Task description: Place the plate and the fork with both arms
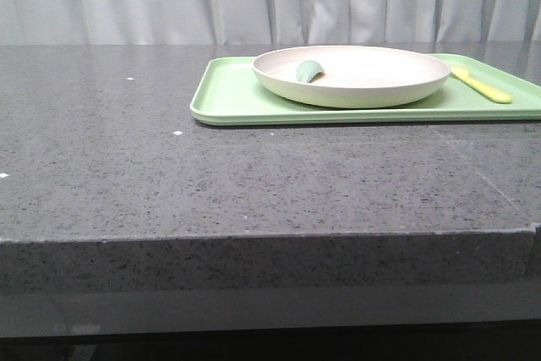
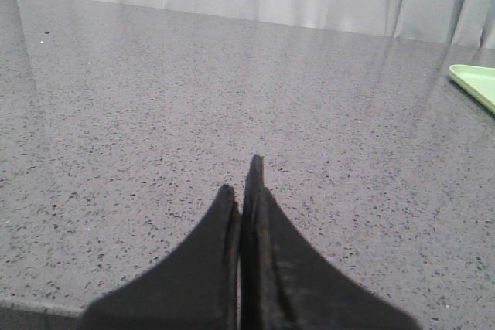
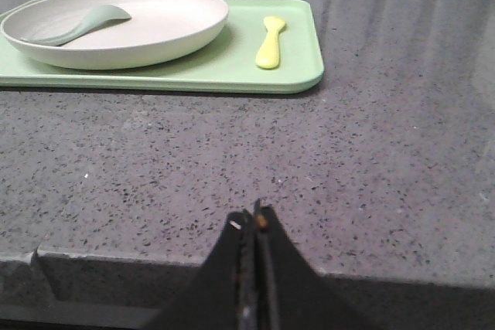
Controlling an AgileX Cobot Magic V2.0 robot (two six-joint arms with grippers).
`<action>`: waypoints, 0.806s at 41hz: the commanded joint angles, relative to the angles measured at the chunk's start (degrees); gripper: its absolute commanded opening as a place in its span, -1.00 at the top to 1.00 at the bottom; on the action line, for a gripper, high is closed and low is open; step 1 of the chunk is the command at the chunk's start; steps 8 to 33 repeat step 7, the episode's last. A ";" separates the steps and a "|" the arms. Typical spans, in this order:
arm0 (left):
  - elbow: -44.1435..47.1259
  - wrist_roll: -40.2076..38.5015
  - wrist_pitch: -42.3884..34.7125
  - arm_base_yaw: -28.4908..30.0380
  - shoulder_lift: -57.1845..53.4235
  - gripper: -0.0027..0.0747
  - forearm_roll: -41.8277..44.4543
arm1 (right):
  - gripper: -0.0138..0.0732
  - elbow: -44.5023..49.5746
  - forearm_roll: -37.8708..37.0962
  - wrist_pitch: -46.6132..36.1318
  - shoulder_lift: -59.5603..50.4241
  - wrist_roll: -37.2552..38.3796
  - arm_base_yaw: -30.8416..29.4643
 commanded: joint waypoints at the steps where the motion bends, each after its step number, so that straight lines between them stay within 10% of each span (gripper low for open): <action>1: 0.29 -0.02 -4.97 0.01 -1.22 0.98 -0.53 | 0.95 -0.26 -0.52 -4.40 -1.03 -0.40 -0.09; 33: 0.29 -0.02 -4.97 0.01 -1.22 0.98 -0.53 | 0.95 -0.26 -0.52 -4.40 -1.03 -0.40 -0.09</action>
